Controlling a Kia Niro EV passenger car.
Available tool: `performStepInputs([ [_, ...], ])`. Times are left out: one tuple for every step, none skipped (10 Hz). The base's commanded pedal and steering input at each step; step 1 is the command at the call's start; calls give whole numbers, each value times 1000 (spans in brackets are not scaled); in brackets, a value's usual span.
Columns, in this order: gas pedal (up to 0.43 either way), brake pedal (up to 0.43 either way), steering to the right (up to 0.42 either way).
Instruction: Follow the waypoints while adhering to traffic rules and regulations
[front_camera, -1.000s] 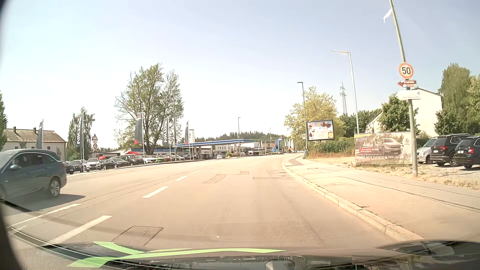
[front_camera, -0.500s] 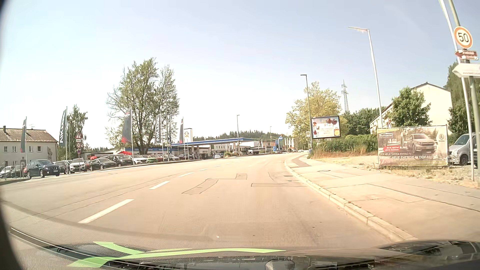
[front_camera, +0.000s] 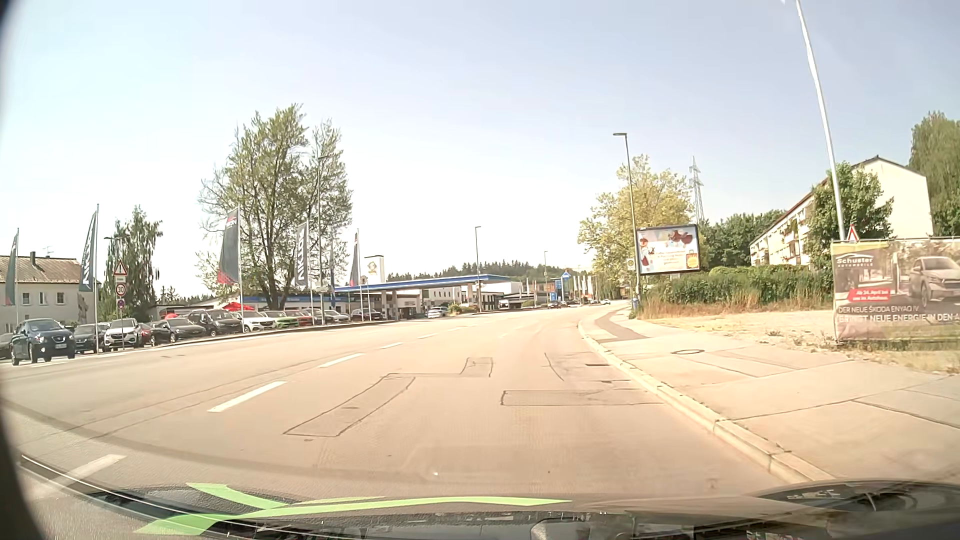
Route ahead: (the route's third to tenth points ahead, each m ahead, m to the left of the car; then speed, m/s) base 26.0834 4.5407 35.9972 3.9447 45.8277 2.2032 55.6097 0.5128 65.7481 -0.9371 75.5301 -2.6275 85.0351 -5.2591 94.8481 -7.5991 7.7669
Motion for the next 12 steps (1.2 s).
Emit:
performStepInputs([
  [169,0,-12],
  [169,0,-12],
  [169,0,-9],
  [169,0,-4],
  [169,0,-4],
  [169,0,-4],
  [169,0,-4],
  [169,0,-4],
  [169,0,-4],
  [169,0,-4],
  [169,0,-3],
  [169,0,1],
])
